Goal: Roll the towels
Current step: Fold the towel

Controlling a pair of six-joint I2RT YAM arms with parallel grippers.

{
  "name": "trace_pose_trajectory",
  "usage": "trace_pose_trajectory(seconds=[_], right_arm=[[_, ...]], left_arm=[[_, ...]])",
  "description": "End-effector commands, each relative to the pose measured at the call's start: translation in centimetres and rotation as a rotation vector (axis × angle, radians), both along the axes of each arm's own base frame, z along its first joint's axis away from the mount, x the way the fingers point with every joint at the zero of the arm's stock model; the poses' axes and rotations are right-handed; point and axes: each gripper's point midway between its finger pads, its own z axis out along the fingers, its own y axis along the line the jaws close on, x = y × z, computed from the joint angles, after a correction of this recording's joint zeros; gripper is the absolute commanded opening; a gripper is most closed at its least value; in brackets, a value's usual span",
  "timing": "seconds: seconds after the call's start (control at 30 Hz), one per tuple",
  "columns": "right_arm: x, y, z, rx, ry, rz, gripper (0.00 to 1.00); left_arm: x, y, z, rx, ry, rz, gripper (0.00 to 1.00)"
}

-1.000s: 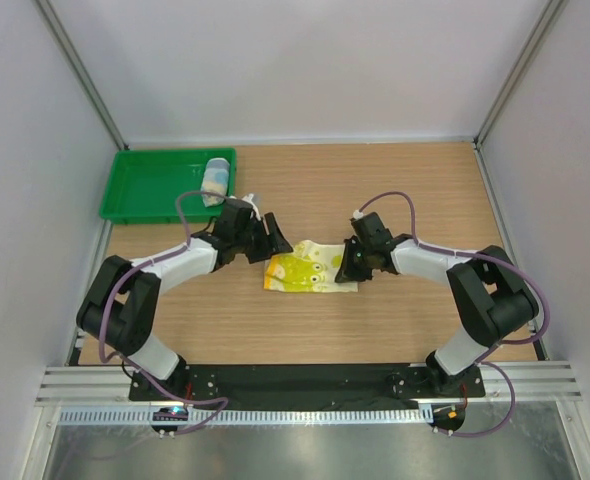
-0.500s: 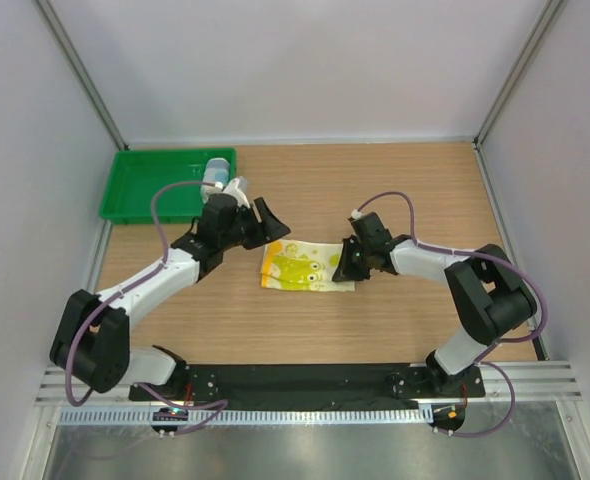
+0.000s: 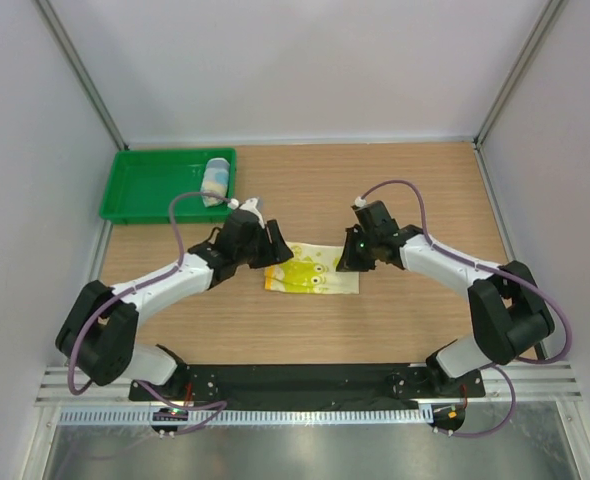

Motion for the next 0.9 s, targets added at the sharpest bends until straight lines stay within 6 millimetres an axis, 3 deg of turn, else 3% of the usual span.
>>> trace_pose_trajectory(seconds=[0.0,0.17,0.3,0.47,0.63,0.87], right_arm=[[1.4,0.7,2.8,0.022,-0.080,0.022,0.04],[1.2,0.0,0.1,-0.015,-0.029,0.005,0.03],[0.2,-1.9,-2.6,-0.075,0.015,-0.036,0.01],[-1.6,-3.4,-4.9,-0.118,0.066,-0.048,0.01],[-3.0,-4.0,-5.7,-0.125,0.090,-0.046,0.01],[-5.1,-4.3,-6.7,-0.103,0.155,-0.083,0.01]], left_arm=[[-0.4,-1.3,-1.1,0.038,0.002,-0.026,0.57],[-1.0,-1.8,-3.5,0.068,0.060,-0.019,0.55],[-1.2,0.1,-5.6,0.141,0.077,0.047,0.55],[-1.5,1.1,-7.9,0.206,0.121,0.063,0.54],[-2.4,1.6,-10.0,0.235,0.173,0.064,0.53],[-2.6,2.8,-10.7,0.266,0.181,0.084,0.53]])
